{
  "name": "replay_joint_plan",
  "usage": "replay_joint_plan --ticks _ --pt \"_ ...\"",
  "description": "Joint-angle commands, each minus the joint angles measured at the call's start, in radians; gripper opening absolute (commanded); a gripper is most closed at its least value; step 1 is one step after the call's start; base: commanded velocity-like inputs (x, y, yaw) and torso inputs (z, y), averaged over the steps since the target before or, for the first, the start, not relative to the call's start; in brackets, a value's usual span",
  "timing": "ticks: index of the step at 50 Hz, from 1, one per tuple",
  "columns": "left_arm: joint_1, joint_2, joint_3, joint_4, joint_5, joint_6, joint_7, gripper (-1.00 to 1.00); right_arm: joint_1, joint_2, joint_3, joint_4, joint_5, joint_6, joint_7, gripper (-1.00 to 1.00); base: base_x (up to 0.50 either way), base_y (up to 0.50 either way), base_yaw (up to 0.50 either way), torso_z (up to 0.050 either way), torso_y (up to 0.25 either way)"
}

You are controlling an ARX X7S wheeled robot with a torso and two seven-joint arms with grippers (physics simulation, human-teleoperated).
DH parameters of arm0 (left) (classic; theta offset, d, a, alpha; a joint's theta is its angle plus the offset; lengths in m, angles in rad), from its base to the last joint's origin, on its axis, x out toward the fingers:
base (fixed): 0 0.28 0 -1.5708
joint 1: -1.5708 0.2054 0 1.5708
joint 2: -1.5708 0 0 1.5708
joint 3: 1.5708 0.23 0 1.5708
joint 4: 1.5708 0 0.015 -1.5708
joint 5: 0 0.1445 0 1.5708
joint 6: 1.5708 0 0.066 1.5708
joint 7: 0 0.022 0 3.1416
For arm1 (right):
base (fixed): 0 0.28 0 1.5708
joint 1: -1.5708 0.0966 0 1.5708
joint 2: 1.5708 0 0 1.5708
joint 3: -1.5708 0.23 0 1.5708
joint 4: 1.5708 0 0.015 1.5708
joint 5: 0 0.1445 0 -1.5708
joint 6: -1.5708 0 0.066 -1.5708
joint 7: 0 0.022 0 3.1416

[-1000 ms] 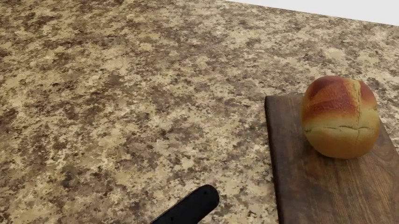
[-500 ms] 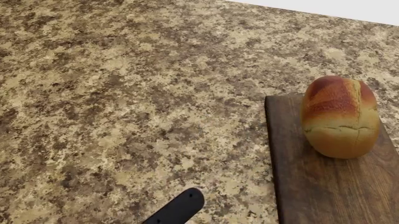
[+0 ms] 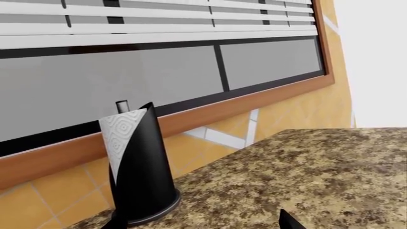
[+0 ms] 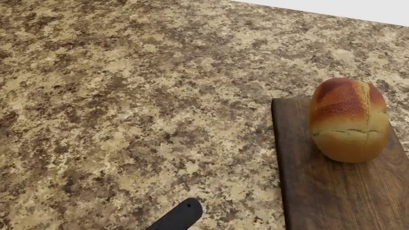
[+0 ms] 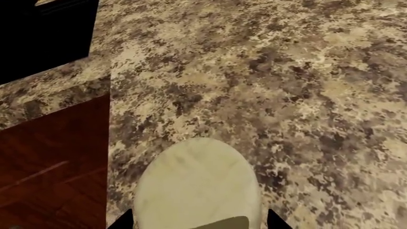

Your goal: Pick up the wedge of cheese and place it on the slice of bread to prepare a simple cheese on bread dish.

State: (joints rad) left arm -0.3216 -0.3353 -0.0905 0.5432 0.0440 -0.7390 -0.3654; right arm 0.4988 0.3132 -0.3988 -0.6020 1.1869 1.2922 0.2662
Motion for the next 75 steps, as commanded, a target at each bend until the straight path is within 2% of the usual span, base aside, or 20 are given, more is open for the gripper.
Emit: replay_joint_plan --ticks 1,2,10,15,18,23,32,37,49,57,60,65,70,75 --pt "0.0 -0.003 0.001 -0.025 -0.005 0.028 0.0 1.0 0.007 0.003 -0.031 0.006 -0.03 -0.018 -0.001 1.0 0.0 0.0 0.0 0.0 0.0" --pt "0.0 -0.003 0.002 -0.028 -0.005 0.03 -0.001 1.0 0.008 0.006 -0.037 0.001 -0.04 -0.022 0.0 -1.0 0.0 0.0 0.0 0.0 0.0" --pt "0.007 -0.005 0.001 -0.039 -0.004 0.05 -0.005 1.0 0.051 0.03 -0.006 -0.132 0.012 0.023 0.102 -1.0 0.0 0.0 0.0 0.0 0.0" --pt "0.009 -0.005 0.003 -0.034 -0.003 0.047 -0.008 1.0 0.161 0.058 0.134 -0.18 0.266 0.076 0.314 -1.0 0.0 0.0 0.0 0.0 0.0" --pt "0.009 -0.005 0.003 -0.021 -0.004 0.036 -0.008 1.0 0.217 0.088 0.165 -0.175 0.382 0.072 0.417 -1.0 0.0 0.0 0.0 0.0 0.0" --pt "0.01 -0.005 0.004 -0.001 -0.004 0.015 -0.008 1.0 0.306 0.14 0.207 -0.145 0.503 0.036 0.503 -1.0 0.0 0.0 0.0 0.0 0.0" --pt "0.011 -0.006 0.006 0.039 0.001 -0.017 -0.015 1.0 0.459 0.202 0.236 -0.016 0.502 0.039 0.513 -1.0 0.0 0.0 0.0 0.0 0.0" --pt "0.008 -0.007 0.007 0.03 -0.002 -0.011 -0.013 1.0 0.54 0.23 0.279 0.13 0.512 0.001 0.533 -1.0 0.0 0.0 0.0 0.0 0.0" --pt "0.009 -0.01 0.006 0.027 -0.008 -0.008 -0.012 1.0 0.788 0.263 0.269 0.426 0.425 -0.002 0.543 -1.0 0.0 0.0 0.0 0.0 0.0" --pt "0.012 -0.011 0.006 0.033 -0.011 -0.006 -0.011 1.0 0.891 0.271 0.278 0.616 0.357 -0.044 0.483 -1.0 0.0 0.0 0.0 0.0 0.001" --pt "0.011 -0.012 0.006 0.031 -0.013 -0.008 -0.011 1.0 0.947 0.287 0.236 0.686 0.266 -0.051 0.49 -1.0 0.0 0.0 0.0 0.0 0.0" --pt "0.011 -0.013 0.007 0.039 -0.013 -0.014 -0.012 1.0 0.973 0.275 0.23 0.751 0.224 -0.09 0.466 -1.0 0.0 0.0 0.0 0.0 0.0" --pt "0.011 -0.013 0.006 0.043 -0.016 -0.019 -0.011 1.0 1.001 0.239 0.269 0.884 0.233 -0.126 0.52 -1.0 0.0 0.0 0.0 0.0 0.0" --pt "0.011 -0.013 0.006 0.05 -0.017 -0.026 -0.012 1.0 1.038 0.242 0.218 0.942 0.179 -0.112 0.523 -1.0 0.0 0.0 0.0 0.0 0.0"
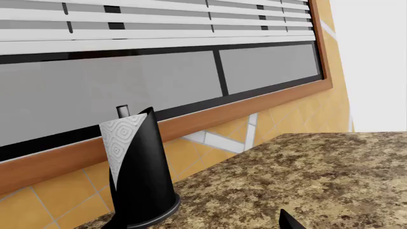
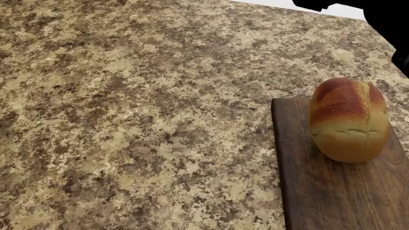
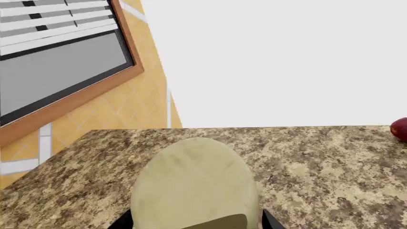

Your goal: Pick up the wedge of cheese and place it on the slice of bread to prepare a simple cheese on bread dish.

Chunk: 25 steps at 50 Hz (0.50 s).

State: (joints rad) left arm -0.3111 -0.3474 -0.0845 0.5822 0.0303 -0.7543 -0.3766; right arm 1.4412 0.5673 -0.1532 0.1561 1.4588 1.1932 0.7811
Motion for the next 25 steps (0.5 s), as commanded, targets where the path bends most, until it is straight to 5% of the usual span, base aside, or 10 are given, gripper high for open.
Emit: replay_joint_plan --ticks 1,25 --pt "0.0 -0.001 0.0 0.011 -0.004 -0.011 -0.001 1.0 0.098 -0.012 -0.033 0.19 -0.1 -0.017 -0.003 -1.0 0.0 0.0 0.0 0.0 0.0" --pt "-0.002 -0.003 0.001 -0.001 -0.009 -0.003 -0.005 1.0 0.122 -0.042 -0.078 0.421 -0.176 -0.048 0.002 -1.0 0.0 0.0 0.0 0.0 0.0"
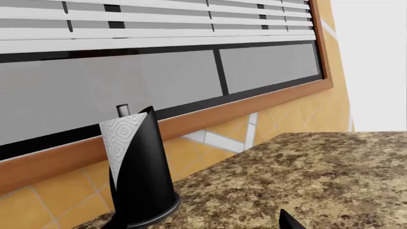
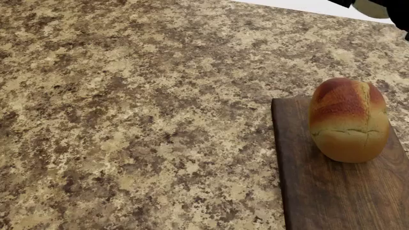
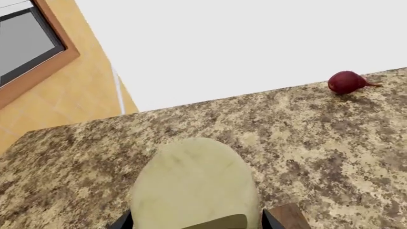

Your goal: Pick up the wedge of cheese and place it on the slice of bread to prepare a simple cheese on bread dish.

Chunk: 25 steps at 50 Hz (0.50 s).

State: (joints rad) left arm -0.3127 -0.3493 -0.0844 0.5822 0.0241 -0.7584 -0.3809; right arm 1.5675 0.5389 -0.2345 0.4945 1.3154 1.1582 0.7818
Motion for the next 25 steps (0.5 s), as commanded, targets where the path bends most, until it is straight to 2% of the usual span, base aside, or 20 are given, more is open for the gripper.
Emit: replay_joint_plan --ticks 1,25 --pt "-0.001 -0.001 0.001 0.002 -0.003 -0.001 -0.001 1.0 -0.012 -0.018 0.012 0.091 -0.024 -0.014 0.01 -1.0 0.0 0.0 0.0 0.0 0.0" --pt "0.001 -0.004 0.003 0.003 -0.003 0.0 -0.01 1.0 -0.088 -0.015 0.028 0.111 -0.007 -0.027 0.033 -1.0 0.0 0.0 0.0 0.0 0.0"
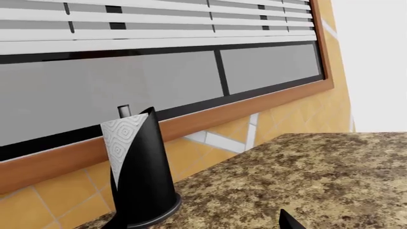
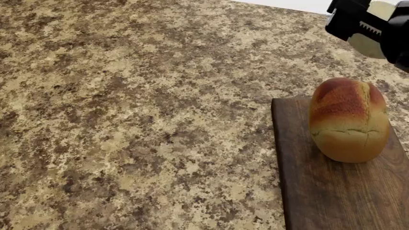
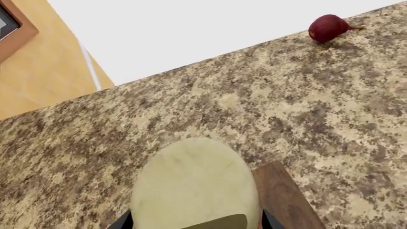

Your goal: Pick up the wedge of cheese and place it on the slice of bread to prepare a simple cheese on bread dish.

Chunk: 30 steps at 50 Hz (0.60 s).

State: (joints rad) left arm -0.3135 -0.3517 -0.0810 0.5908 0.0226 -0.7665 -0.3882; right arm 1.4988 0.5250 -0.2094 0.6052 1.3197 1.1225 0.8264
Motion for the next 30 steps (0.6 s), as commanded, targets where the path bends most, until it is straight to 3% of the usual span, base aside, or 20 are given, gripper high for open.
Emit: replay_joint_plan --ticks 1,8,30 --pt "0.002 -0.002 -0.001 -0.008 -0.003 0.009 -0.002 1.0 -0.025 -0.002 0.001 0.0 -0.01 0.016 -0.002 -1.0 0.0 0.0 0.0 0.0 0.0" --pt "0.001 -0.002 -0.001 -0.013 -0.006 0.01 -0.001 1.0 -0.063 0.009 0.016 -0.031 0.03 0.056 0.033 -1.0 0.0 0.0 0.0 0.0 0.0" --pt "-0.004 -0.004 0.002 -0.01 -0.012 0.0 -0.004 1.0 -0.081 -0.008 -0.043 0.024 -0.023 0.025 -0.052 -1.0 0.0 0.0 0.0 0.0 0.0"
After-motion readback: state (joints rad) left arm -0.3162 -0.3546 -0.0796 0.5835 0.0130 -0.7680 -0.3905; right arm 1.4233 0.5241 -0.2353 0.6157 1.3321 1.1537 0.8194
